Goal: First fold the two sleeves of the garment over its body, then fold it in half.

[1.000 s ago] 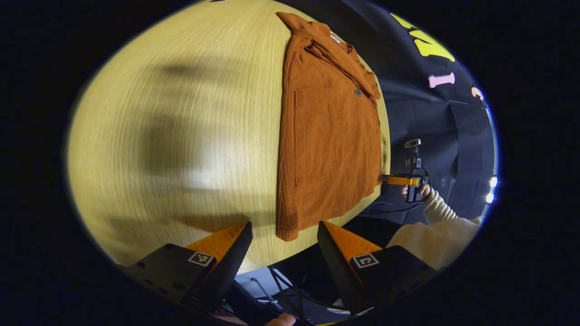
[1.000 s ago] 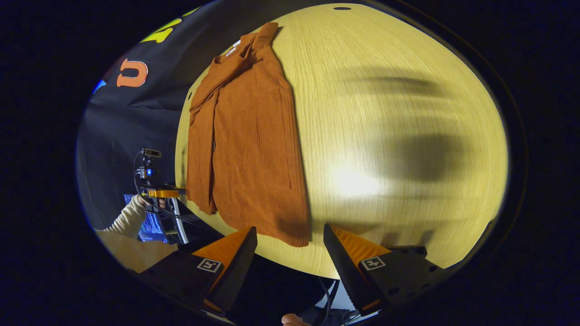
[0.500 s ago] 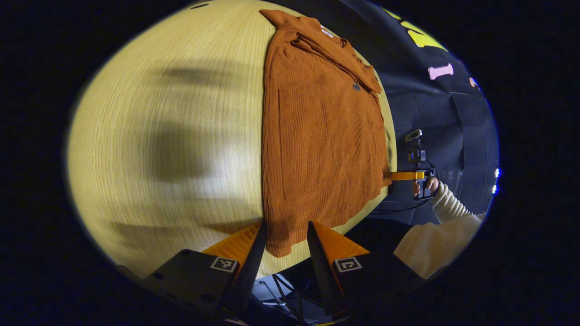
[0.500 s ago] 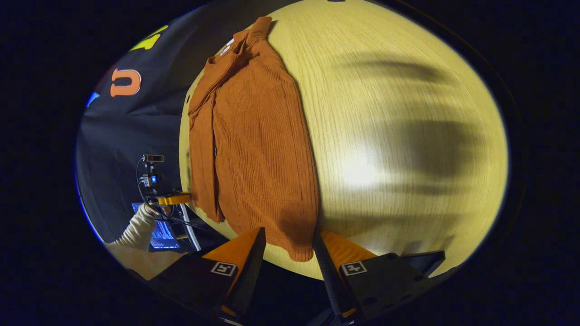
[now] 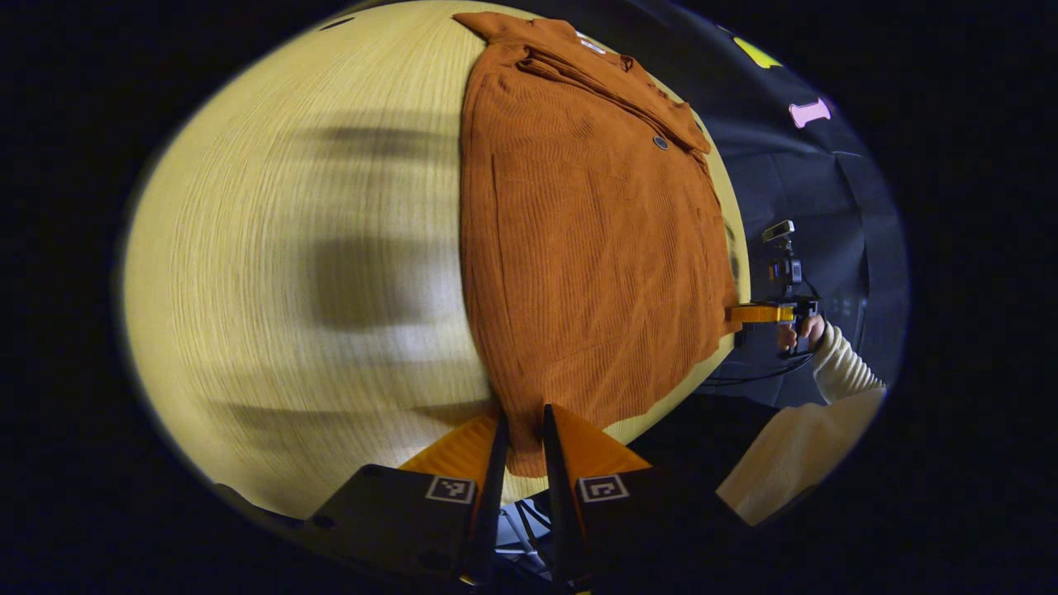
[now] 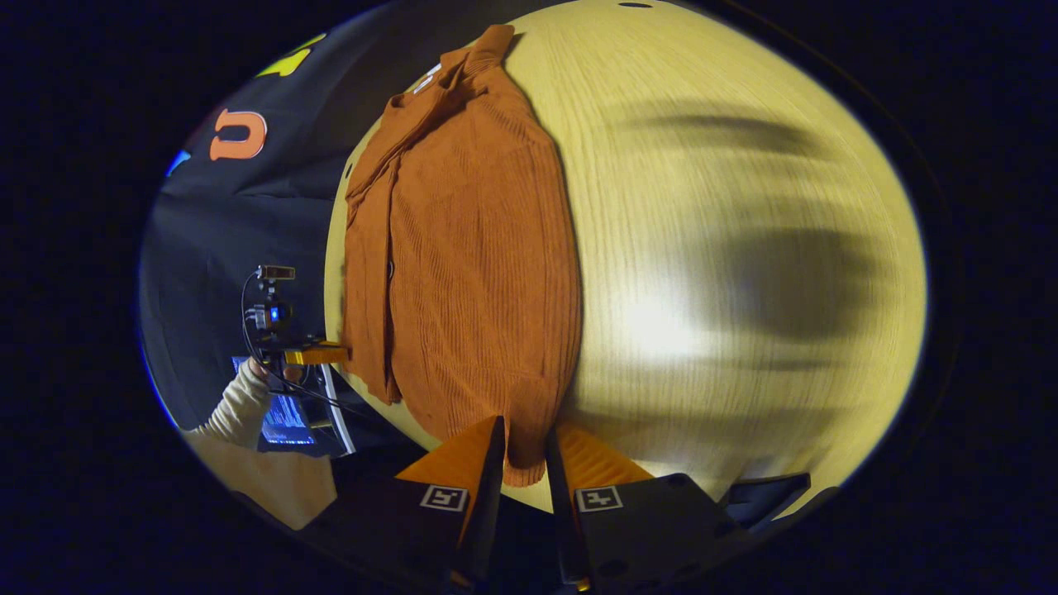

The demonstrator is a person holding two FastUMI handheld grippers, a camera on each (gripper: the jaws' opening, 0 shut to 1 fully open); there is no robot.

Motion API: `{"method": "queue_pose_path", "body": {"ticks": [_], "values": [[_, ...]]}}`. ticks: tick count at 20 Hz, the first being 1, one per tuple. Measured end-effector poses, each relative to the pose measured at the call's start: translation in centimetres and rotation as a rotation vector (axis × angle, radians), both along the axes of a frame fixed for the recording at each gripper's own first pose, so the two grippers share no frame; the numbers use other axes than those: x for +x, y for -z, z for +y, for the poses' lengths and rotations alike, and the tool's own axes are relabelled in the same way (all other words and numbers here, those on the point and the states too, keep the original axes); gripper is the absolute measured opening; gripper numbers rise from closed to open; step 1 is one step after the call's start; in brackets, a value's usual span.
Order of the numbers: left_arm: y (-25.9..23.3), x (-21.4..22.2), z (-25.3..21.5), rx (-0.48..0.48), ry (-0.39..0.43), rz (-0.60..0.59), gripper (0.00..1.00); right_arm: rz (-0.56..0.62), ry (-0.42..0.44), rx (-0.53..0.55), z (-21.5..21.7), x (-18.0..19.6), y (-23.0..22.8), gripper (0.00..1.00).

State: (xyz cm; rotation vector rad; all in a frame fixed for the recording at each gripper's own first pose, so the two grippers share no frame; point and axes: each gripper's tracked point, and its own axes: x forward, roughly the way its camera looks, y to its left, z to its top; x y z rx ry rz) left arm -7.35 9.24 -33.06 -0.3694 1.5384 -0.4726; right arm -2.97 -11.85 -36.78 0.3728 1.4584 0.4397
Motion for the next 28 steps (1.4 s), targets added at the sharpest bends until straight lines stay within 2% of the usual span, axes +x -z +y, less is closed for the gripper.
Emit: {"method": "queue_pose_path", "body": {"ticks": [1,2,4,5,6,8,10,12,13,18,20,22,25,28], "values": [[0.0,-0.1,0.1,-0.003,-0.011,0.006,0.28,0.003,-0.012,-0.002,0.0,-0.2,0.1,0.09],[0.1,-0.2,-0.1,-0.009,-0.021,0.007,0.19,0.003,-0.019,0.001,0.5,-0.1,-0.1,0.11],[0.0,-0.6,-0.4,-0.047,-0.022,-0.006,0.10,-0.005,-0.029,0.018,1.0,0.0,-0.2,0.11],[-0.1,-0.8,-0.6,-0.072,-0.021,-0.007,0.09,-0.012,-0.041,0.020,1.0,0.1,-0.5,0.11],[-0.1,-0.6,-0.7,-0.084,-0.033,-0.003,0.07,-0.018,-0.044,0.024,1.3,0.2,-0.3,0.07],[0.1,-0.3,-0.8,-0.088,-0.064,0.003,0.03,-0.016,-0.027,0.044,1.7,0.1,-0.1,0.07],[0.0,-0.4,-0.6,-0.076,-0.073,-0.005,0.03,-0.016,0.004,0.053,1.7,0.4,-0.2,0.03],[-0.7,0.1,-1.4,-0.088,-0.068,-0.043,0.03,-0.043,-0.009,0.035,1.6,0.3,-0.2,0.03],[-1.4,1.0,-1.8,-0.107,-0.068,-0.104,0.03,-0.058,-0.017,0.032,1.6,0.4,-0.5,0.03],[-4.0,3.8,-4.3,-0.196,-0.105,-0.198,0.03,-0.140,0.001,0.152,3.9,1.9,-5.8,0.03],[-5.8,5.8,-4.4,-0.229,-0.137,-0.250,0.03,-0.188,0.002,0.184,4.9,3.9,-8.2,0.02],[-7.6,8.2,-4.1,-0.217,-0.158,-0.323,0.03,-0.230,-0.003,0.217,6.2,6.4,-10.8,0.02],[-10.6,11.8,-4.9,-0.257,-0.166,-0.383,0.03,-0.291,-0.046,0.229,8.5,9.9,-13.5,0.05],[-12.2,15.9,-6.0,-0.263,-0.149,-0.431,0.03,-0.335,-0.080,0.233,10.3,13.8,-15.4,0.03]]}}
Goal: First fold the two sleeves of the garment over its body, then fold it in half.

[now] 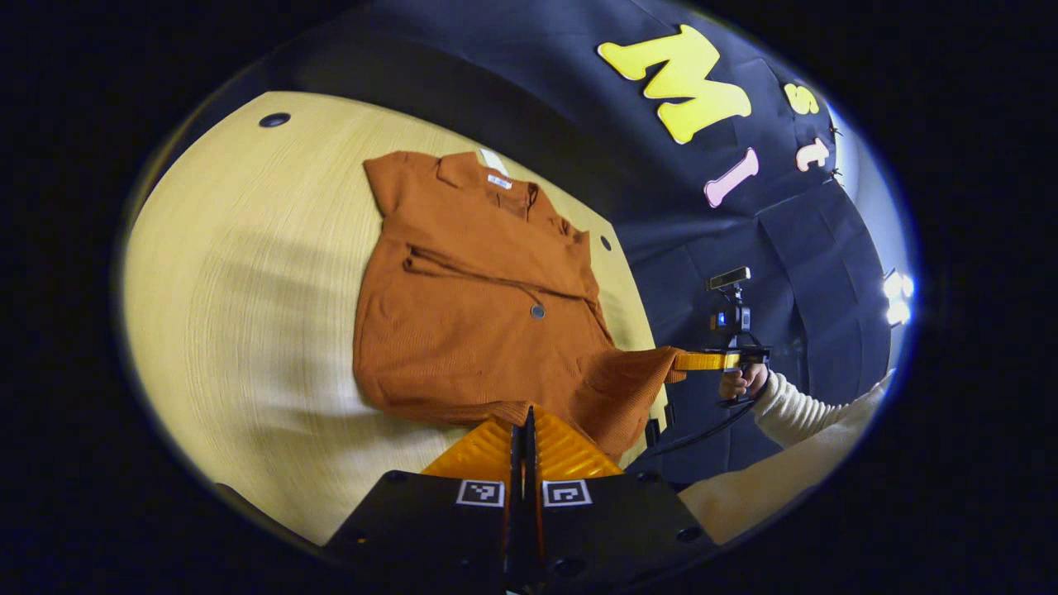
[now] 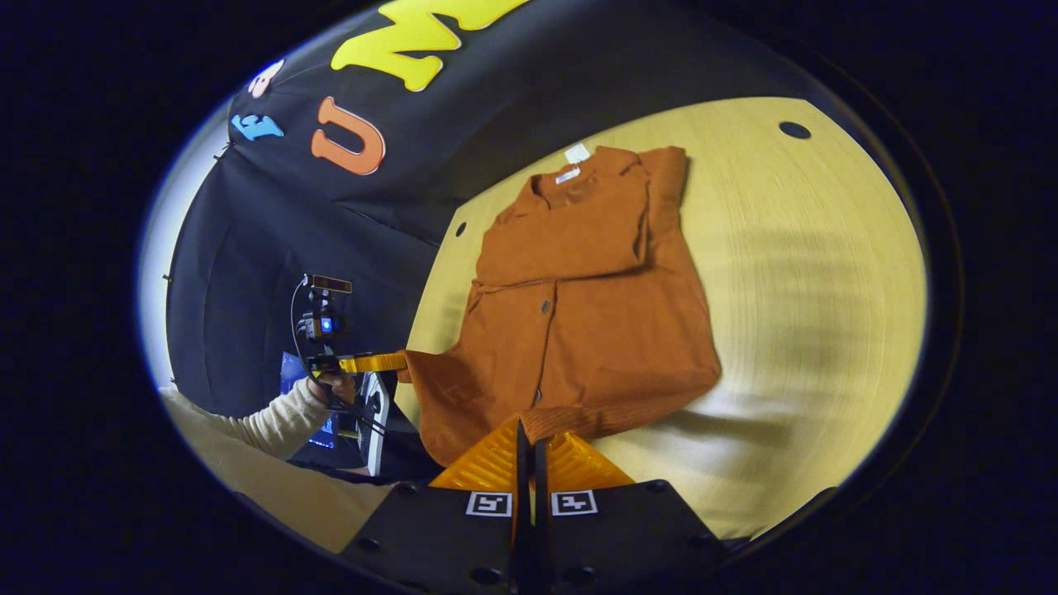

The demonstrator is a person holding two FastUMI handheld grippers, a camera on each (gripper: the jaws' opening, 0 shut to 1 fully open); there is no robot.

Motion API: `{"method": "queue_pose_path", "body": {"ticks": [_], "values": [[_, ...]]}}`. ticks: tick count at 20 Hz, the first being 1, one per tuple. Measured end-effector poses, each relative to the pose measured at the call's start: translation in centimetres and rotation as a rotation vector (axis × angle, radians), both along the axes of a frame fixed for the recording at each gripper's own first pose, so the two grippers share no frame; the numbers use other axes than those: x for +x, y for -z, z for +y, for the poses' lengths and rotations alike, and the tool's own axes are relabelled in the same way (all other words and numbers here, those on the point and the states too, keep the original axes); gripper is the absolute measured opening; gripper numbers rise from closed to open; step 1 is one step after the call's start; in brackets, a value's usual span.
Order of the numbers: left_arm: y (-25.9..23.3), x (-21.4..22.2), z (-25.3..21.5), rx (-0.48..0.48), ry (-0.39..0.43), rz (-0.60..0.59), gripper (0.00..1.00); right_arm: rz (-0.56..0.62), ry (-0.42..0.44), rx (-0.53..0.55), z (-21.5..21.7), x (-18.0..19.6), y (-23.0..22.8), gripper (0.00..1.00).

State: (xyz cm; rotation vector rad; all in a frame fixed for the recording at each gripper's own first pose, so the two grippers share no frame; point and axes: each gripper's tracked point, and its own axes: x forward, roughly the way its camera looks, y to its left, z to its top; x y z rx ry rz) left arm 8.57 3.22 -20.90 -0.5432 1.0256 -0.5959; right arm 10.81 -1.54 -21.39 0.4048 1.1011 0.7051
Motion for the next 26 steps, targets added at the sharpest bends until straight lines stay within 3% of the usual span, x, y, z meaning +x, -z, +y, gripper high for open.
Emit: {"method": "queue_pose_path", "body": {"ticks": [4,13,17,21,26], "values": [[-2.3,6.0,-0.4,-0.008,-0.025,-0.063,0.03,-0.056,-0.017,-0.009,1.4,4.9,-1.9,0.03],[-3.5,21.3,0.5,0.010,-0.174,-0.147,0.03,-0.170,0.068,0.042,2.7,19.9,-3.7,0.02],[-0.7,26.9,0.8,0.052,-0.224,-0.145,0.03,-0.199,0.167,0.067,1.9,26.2,-2.2,0.02],[3.2,32.5,4.0,0.090,-0.351,-0.106,0.03,-0.213,0.315,0.100,-0.2,32.6,0.4,0.02],[7.3,33.5,4.9,0.149,-0.371,-0.041,0.03,-0.104,0.469,0.117,-2.7,34.2,4.3,0.02]]}}
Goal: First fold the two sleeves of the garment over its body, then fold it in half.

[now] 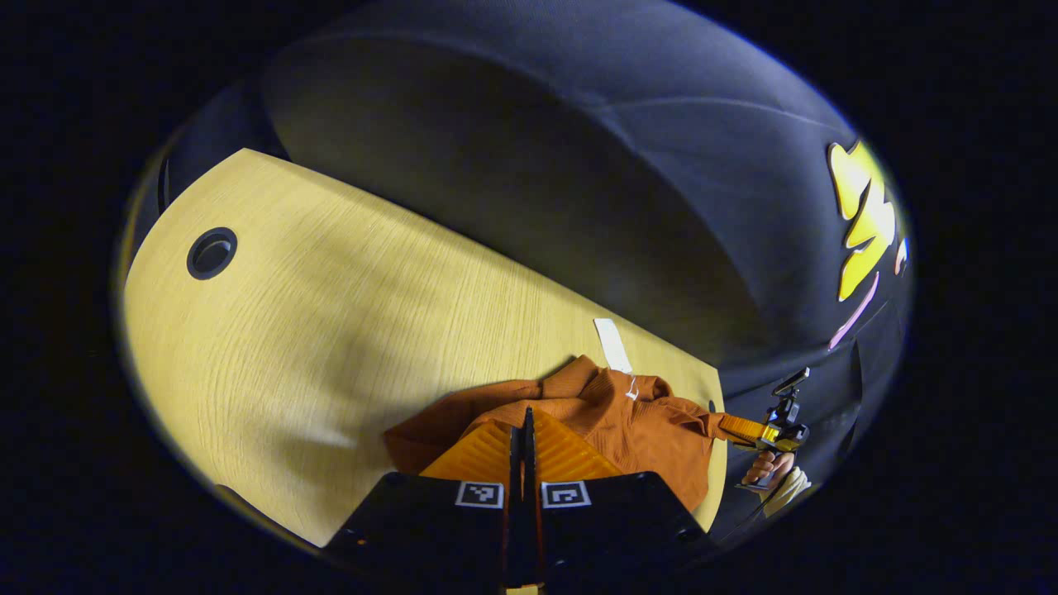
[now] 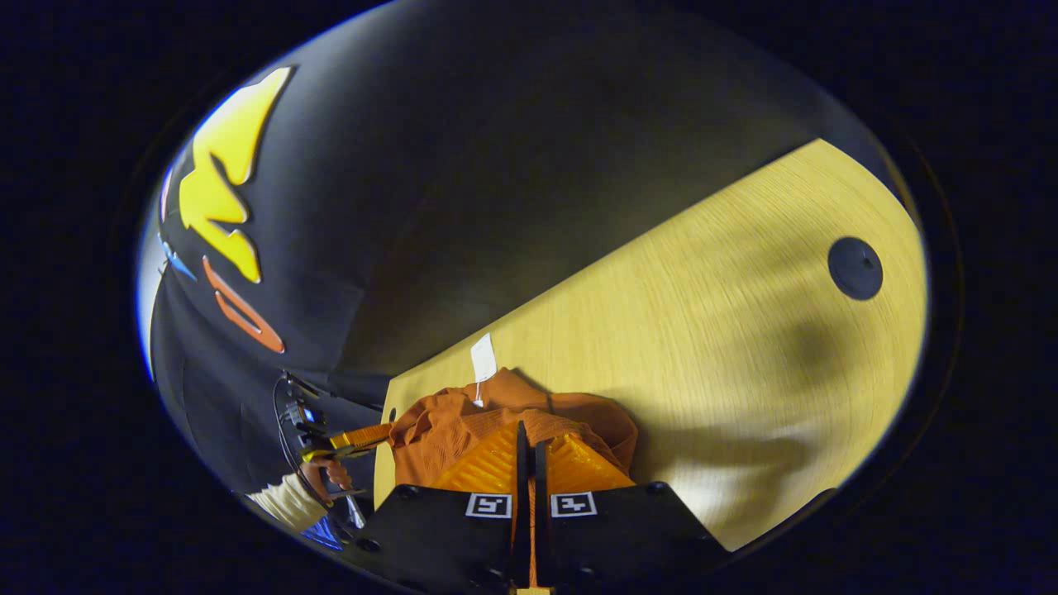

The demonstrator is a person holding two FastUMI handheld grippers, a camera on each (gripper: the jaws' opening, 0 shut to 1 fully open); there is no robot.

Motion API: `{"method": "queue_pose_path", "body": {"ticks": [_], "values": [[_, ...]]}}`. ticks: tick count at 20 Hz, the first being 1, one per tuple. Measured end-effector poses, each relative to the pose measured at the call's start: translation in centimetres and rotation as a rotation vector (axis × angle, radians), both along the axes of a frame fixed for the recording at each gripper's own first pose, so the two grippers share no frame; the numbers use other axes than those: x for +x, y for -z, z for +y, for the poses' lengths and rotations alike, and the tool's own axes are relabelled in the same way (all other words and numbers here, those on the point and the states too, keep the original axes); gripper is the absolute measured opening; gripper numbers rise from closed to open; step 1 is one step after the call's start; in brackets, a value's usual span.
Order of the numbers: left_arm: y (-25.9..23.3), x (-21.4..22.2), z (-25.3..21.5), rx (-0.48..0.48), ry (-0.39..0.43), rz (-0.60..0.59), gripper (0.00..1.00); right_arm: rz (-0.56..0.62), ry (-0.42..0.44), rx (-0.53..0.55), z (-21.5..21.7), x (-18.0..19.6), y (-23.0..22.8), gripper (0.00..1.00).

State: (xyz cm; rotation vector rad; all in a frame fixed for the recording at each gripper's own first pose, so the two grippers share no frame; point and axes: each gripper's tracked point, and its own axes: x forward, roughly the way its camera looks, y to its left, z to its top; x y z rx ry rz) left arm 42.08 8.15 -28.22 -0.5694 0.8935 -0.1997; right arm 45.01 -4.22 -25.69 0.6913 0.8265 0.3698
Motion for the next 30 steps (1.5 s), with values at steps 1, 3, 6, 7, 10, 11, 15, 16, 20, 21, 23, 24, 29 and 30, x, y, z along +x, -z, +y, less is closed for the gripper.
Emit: {"method": "queue_pose_path", "body": {"ticks": [1,3,6,7,10,11,15,16,20,21,23,24,29,30], "values": [[-0.1,0.2,-0.1,-0.013,-0.011,-0.004,0.03,0.008,0.018,0.009,-0.4,-0.1,-0.1,0.02],[-0.5,0.6,-0.3,-0.027,-0.025,-0.018,0.04,0.019,0.045,0.040,-0.8,-0.1,-0.2,0.05],[-1.2,0.4,-1.1,-0.061,-0.008,-0.031,0.13,0.011,0.046,0.088,-0.8,0.4,-0.9,0.08],[-1.5,0.6,-1.0,-0.064,-0.021,-0.043,0.16,0.012,0.054,0.118,-1.2,0.7,-1.6,0.18],[-3.1,1.7,-1.1,-0.113,-0.071,-0.091,0.39,0.032,0.117,0.190,-1.8,1.6,-2.6,0.33],[-3.3,2.1,-1.0,-0.113,-0.086,-0.102,0.53,0.039,0.137,0.196,-1.8,1.7,-2.5,0.45],[-4.0,2.6,1.2,-0.053,-0.135,-0.148,0.92,0.004,0.230,0.236,-1.3,3.3,-3.1,0.68],[-4.2,2.6,1.2,-0.044,-0.145,-0.149,0.97,-0.010,0.254,0.239,-1.7,3.5,-3.6,0.72],[-5.9,0.8,0.5,0.018,-0.120,-0.144,0.98,-0.035,0.277,0.037,-2.3,2.5,-4.3,0.94],[-7.4,0.3,0.2,0.019,-0.125,-0.188,0.98,-0.056,0.267,-0.039,-2.4,1.9,-4.8,0.94],[-9.8,-0.6,0.5,0.090,-0.156,-0.266,0.98,-0.157,0.262,-0.216,-3.0,0.4,-6.9,0.95],[-11.0,-1.6,0.6,0.138,-0.165,-0.303,0.99,-0.213,0.253,-0.291,-2.8,-0.4,-8.7,0.96],[-17.4,-7.4,0.2,0.344,-0.195,-0.471,0.99,-0.455,0.240,-0.584,-0.7,-6.6,-16.6,0.97],[-18.9,-8.7,0.0,0.373,-0.200,-0.507,0.98,-0.502,0.237,-0.617,-0.1,-7.8,-18.1,0.92]]}}
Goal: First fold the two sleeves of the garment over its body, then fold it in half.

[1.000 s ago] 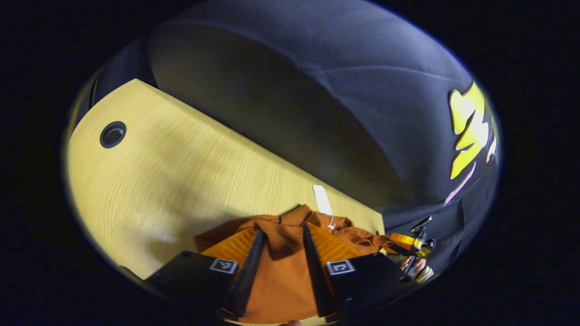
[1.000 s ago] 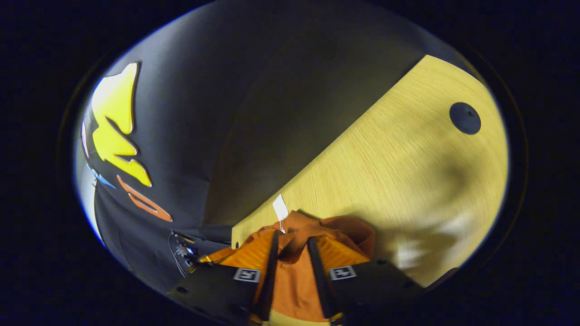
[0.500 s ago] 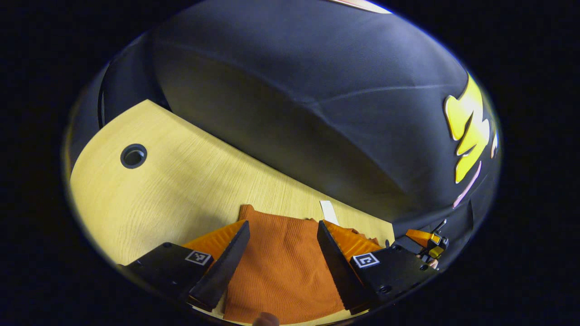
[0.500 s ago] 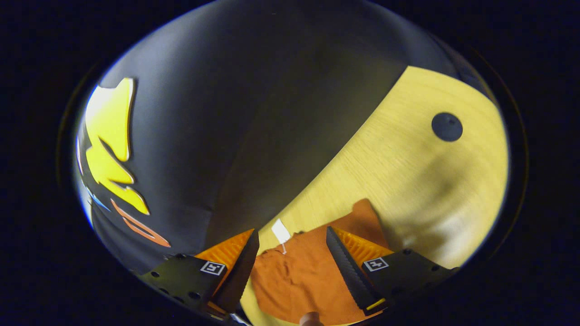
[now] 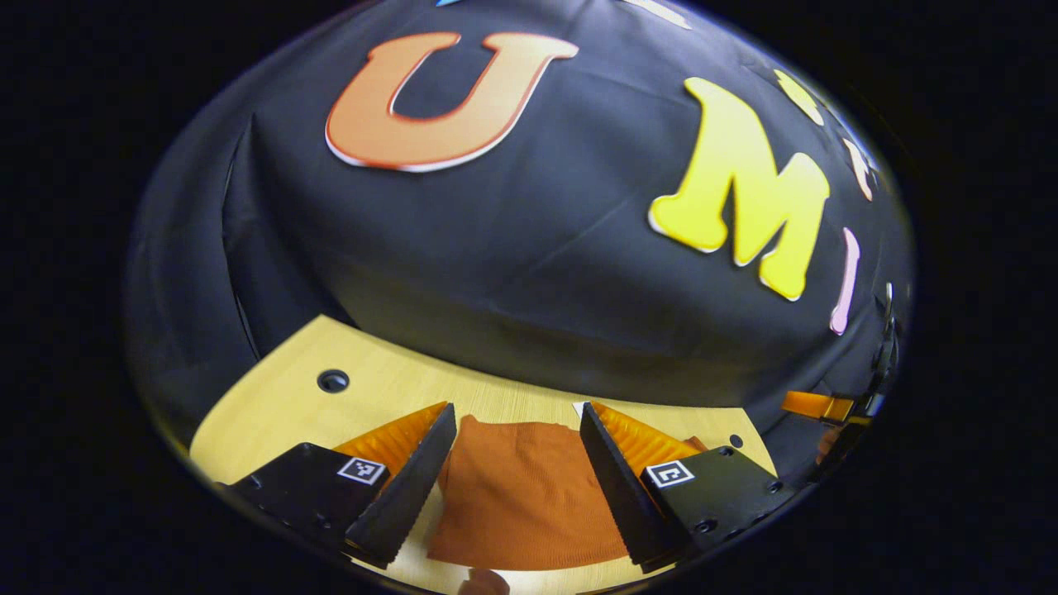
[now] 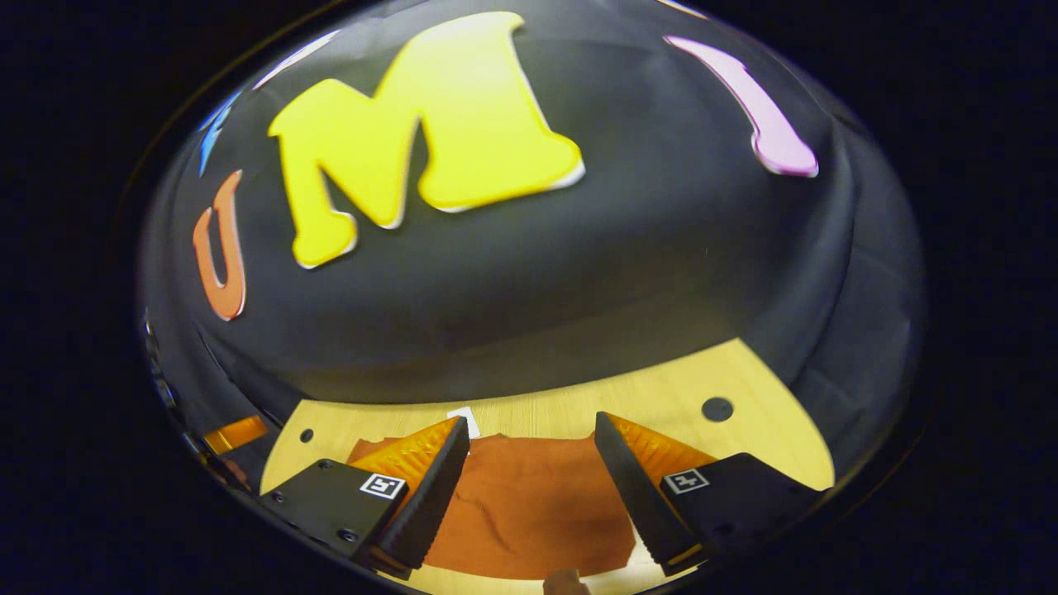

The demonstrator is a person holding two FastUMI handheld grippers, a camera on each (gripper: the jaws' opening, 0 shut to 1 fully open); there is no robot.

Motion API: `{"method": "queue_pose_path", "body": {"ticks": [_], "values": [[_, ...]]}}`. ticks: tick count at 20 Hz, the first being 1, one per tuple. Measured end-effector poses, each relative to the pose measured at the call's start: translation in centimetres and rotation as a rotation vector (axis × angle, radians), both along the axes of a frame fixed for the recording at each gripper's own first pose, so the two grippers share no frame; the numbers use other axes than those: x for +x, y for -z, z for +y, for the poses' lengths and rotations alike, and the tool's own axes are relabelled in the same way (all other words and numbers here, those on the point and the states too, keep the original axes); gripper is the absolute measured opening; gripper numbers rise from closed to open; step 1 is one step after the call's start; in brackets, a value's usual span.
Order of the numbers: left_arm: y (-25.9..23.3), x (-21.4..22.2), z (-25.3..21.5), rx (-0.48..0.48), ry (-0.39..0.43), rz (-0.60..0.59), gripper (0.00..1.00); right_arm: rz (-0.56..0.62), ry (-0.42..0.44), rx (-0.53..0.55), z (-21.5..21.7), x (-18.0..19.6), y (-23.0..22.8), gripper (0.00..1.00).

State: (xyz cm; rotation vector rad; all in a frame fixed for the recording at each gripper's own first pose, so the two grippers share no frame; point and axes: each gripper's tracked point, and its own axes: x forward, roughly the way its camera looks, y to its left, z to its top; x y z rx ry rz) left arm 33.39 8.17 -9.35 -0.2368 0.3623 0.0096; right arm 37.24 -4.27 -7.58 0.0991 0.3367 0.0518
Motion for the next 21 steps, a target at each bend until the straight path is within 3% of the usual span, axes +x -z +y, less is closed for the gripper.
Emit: {"method": "queue_pose_path", "body": {"ticks": [1,4,11,12,16,21], "values": [[-1.4,-1.1,0.0,0.032,-0.007,-0.032,0.98,-0.042,-0.004,-0.035,0.7,-1.3,-1.4,0.97],[-5.8,-4.8,-0.3,0.112,-0.053,-0.132,0.98,-0.148,0.031,-0.122,1.6,-6.2,-4.6,0.97],[-11.3,-11.7,-3.5,0.217,0.020,-0.278,0.98,-0.353,0.057,-0.167,1.7,-17.5,-10.0,0.96],[-11.5,-12.6,-4.0,0.222,0.024,-0.287,0.98,-0.363,0.056,-0.184,2.0,-18.2,-9.6,0.93],[-12.0,-16.3,-5.7,0.223,0.052,-0.325,0.97,-0.353,0.062,-0.226,0.9,-21.2,-8.0,0.96],[-11.2,-18.1,-7.1,0.214,0.069,-0.310,0.98,-0.324,0.072,-0.188,0.8,-22.4,-6.9,0.95]]}}
